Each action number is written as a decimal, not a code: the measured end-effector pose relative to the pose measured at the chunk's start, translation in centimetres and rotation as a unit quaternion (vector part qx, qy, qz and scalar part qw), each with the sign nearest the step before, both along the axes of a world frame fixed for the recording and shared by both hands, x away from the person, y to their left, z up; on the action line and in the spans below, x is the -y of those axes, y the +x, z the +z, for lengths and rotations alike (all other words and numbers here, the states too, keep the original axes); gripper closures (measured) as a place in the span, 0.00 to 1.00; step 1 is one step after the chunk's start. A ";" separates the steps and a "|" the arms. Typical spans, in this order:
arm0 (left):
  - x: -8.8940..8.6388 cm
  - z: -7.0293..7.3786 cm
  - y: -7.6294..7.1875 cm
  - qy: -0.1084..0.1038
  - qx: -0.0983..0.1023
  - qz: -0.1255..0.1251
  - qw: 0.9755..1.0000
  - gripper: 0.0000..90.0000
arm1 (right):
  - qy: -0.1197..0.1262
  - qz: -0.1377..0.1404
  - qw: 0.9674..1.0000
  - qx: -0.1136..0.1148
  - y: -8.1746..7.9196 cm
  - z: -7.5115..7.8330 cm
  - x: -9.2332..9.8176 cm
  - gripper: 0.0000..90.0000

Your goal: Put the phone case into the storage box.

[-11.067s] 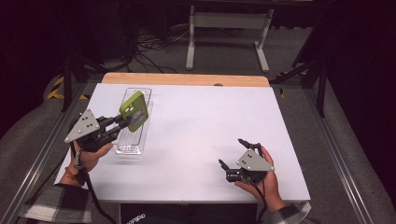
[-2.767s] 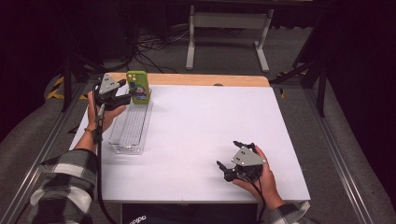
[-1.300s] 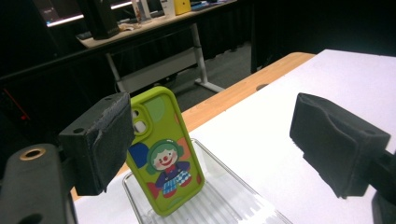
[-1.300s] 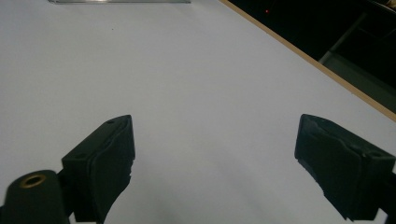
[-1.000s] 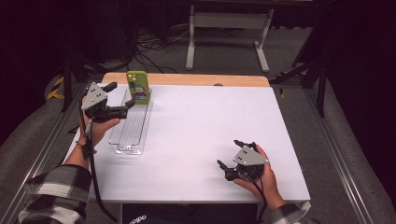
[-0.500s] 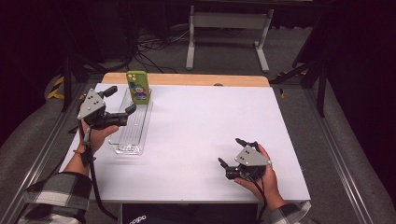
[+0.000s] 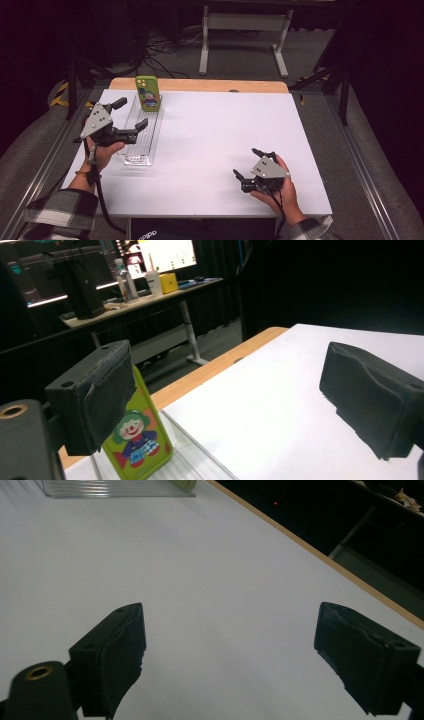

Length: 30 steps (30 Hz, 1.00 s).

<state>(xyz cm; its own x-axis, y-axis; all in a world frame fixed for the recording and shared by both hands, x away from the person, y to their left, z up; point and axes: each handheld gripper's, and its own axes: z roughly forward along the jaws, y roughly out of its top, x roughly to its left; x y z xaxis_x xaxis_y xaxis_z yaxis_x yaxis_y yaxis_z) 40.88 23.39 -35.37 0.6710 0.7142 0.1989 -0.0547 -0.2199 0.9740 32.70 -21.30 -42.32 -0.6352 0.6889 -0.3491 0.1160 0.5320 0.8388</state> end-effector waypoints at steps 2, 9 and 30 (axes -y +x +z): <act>0.2 0.0 -0.3 0.003 0.002 -0.002 1.000 0.09 | 0.000 0.000 1.000 0.001 0.0 0.0 0.0 0.15; 0.7 -0.1 -1.2 0.002 0.005 -0.014 1.000 0.09 | 0.000 0.000 1.000 -0.001 0.0 0.0 -0.1 0.15; 1.3 0.0 -3.4 0.002 0.016 -0.031 0.999 0.06 | 0.002 -0.001 1.000 0.003 -0.1 0.1 0.0 0.15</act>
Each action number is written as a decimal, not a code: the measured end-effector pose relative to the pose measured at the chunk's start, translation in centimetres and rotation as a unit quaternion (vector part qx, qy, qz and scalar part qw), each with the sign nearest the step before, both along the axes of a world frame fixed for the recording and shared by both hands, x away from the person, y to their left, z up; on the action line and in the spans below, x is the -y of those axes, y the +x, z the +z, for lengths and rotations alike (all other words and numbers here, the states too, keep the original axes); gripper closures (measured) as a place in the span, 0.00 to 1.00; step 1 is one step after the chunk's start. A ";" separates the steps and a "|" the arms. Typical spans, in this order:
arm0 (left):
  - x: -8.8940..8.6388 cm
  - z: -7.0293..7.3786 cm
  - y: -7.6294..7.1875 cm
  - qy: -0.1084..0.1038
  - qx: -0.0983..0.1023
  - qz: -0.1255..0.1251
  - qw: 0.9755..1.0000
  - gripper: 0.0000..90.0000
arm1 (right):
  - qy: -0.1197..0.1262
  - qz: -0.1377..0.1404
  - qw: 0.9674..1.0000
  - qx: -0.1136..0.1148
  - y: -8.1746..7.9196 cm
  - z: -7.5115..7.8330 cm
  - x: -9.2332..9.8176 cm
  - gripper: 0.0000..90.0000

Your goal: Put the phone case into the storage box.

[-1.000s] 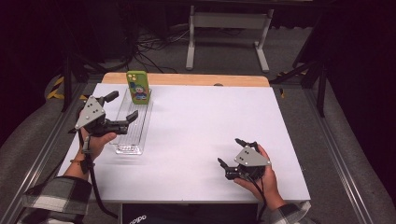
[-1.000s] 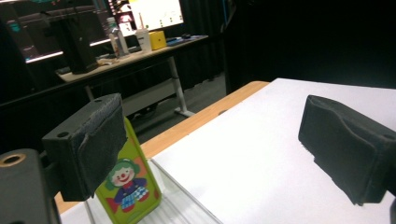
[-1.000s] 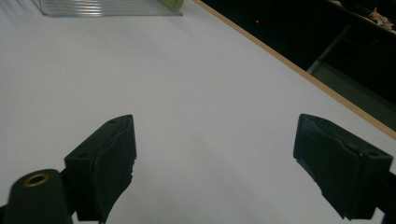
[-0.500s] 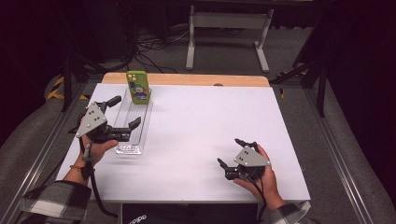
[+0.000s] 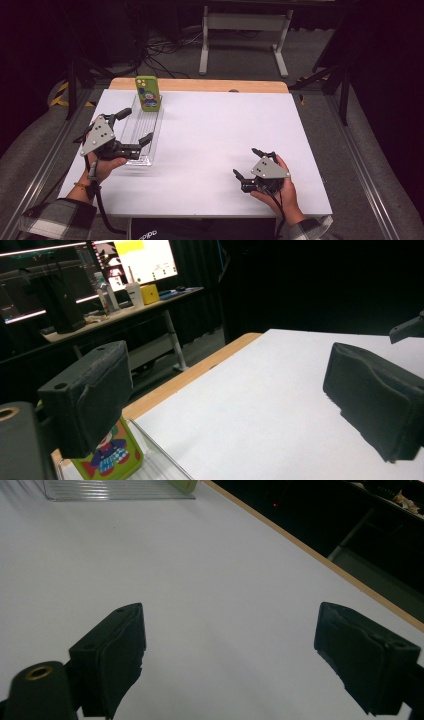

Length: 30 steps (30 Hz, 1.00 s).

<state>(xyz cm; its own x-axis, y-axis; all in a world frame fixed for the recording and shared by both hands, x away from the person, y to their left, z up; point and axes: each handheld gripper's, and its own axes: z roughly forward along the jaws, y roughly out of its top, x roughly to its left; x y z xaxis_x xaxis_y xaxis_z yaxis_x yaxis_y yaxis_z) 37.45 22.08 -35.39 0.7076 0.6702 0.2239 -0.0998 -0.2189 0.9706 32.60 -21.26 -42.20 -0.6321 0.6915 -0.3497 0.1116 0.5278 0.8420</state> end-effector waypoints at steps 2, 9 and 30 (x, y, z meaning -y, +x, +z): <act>0.1 0.0 -0.2 0.001 0.003 0.000 1.000 0.06 | 0.000 0.000 1.000 0.001 0.0 0.0 0.0 0.15; 0.6 -0.3 -1.0 0.012 0.007 -0.006 1.000 0.06 | 0.001 0.002 1.000 0.004 -0.1 0.2 0.1 0.15; 2.1 -2.8 -3.0 0.034 -0.008 -0.025 0.999 0.07 | 0.004 0.010 1.000 0.013 -0.6 0.6 -0.1 0.15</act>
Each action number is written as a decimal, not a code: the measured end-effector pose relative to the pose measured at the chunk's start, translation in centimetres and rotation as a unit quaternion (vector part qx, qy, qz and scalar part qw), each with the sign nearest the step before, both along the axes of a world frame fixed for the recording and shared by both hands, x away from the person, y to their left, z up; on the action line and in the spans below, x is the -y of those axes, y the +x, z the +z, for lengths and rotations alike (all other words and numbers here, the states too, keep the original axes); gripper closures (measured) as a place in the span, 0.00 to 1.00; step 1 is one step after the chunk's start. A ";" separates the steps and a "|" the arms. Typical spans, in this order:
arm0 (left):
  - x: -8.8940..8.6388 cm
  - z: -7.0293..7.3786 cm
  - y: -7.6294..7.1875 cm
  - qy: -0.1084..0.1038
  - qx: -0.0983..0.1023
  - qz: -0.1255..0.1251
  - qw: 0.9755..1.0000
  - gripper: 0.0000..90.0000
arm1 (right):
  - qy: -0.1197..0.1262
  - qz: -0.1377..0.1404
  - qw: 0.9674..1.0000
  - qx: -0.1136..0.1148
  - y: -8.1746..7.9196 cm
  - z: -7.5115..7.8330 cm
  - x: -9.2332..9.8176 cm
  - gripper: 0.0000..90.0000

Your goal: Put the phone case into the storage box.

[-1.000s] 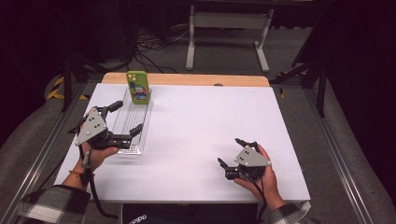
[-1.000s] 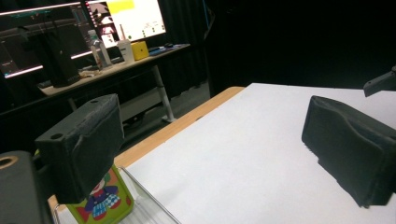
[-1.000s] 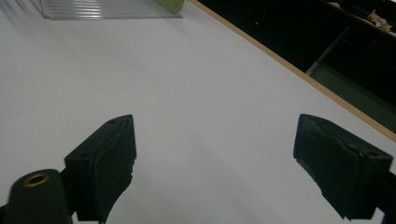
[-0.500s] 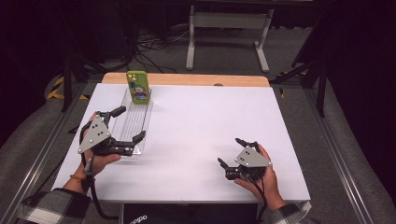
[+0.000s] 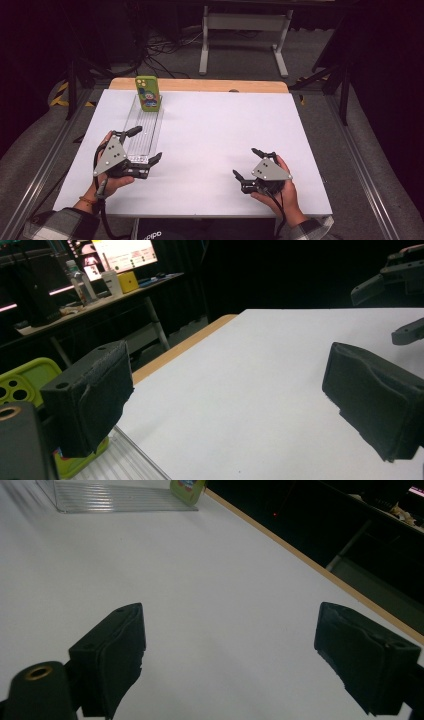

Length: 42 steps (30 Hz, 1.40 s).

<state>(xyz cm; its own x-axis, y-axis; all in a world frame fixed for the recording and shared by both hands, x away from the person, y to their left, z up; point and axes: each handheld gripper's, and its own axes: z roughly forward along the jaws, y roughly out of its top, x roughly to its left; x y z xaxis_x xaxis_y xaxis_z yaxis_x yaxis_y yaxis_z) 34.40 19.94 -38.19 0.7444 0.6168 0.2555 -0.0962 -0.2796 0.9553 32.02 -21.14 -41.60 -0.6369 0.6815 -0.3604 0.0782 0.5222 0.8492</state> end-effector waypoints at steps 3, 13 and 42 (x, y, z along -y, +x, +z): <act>0.2 -0.3 -0.2 0.002 -0.002 0.001 1.000 0.07 | 0.001 0.000 1.000 0.000 0.0 0.0 0.0 0.15; 0.0 -1.5 -0.7 0.011 -0.007 0.001 1.000 0.07 | 0.000 0.004 1.000 -0.002 -0.3 -0.1 -0.2 0.15; -2.3 -5.8 -1.9 0.033 -0.092 0.014 0.995 0.06 | 0.013 0.016 1.000 -0.002 -0.8 -0.1 -0.5 0.14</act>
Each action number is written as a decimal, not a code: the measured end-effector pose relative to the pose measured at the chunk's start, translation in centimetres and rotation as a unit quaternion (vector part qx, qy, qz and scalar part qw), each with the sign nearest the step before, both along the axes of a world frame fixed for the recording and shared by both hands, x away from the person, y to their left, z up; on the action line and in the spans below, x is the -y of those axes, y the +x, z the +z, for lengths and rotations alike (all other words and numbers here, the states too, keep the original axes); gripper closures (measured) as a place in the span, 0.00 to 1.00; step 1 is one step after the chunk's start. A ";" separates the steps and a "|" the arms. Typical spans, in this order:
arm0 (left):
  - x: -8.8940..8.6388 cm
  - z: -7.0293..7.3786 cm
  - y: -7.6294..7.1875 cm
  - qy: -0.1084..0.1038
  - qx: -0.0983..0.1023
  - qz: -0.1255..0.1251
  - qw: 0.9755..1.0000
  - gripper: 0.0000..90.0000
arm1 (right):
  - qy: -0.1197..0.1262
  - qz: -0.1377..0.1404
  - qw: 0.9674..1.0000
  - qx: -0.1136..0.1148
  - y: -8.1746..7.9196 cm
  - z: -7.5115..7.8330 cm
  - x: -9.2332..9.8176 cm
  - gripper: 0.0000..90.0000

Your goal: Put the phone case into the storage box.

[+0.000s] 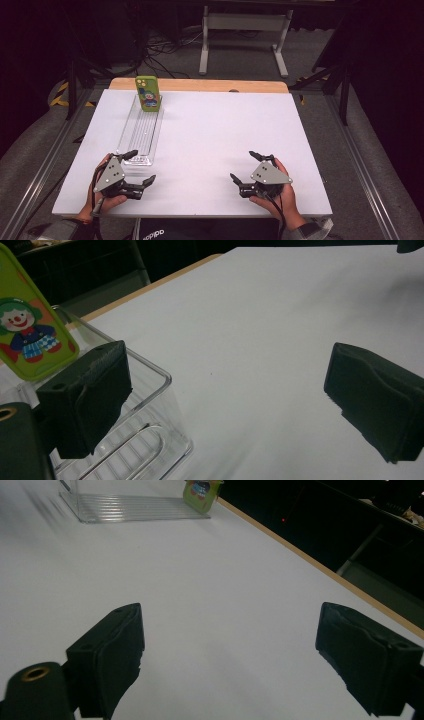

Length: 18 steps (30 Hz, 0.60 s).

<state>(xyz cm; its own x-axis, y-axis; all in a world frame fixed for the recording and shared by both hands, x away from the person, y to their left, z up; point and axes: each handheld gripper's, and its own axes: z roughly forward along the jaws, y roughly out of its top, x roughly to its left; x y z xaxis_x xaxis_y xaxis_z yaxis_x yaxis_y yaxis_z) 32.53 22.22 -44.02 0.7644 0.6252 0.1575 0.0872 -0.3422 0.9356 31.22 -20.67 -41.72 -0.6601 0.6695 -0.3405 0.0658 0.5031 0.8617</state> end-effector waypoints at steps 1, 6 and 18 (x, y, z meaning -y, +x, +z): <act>-0.1 0.0 0.1 -0.004 -0.001 0.001 1.000 0.06 | -0.003 0.000 1.000 0.001 0.0 -0.1 0.0 0.14; -0.5 0.1 0.3 -0.008 -0.002 0.007 1.000 0.06 | -0.003 -0.001 1.000 -0.001 0.2 -0.2 -0.1 0.13; -0.8 0.0 0.3 -0.011 -0.003 0.010 1.000 0.07 | -0.001 -0.007 1.000 0.005 0.1 -0.1 -0.2 0.13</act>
<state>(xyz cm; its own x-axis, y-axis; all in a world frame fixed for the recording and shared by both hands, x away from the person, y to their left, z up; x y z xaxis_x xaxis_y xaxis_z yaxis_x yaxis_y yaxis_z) 32.88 23.00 -43.98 0.7533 0.6428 0.1389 0.0994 -0.3201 0.9421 31.28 -20.45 -41.78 -0.6468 0.6789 -0.3475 0.0650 0.5031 0.8618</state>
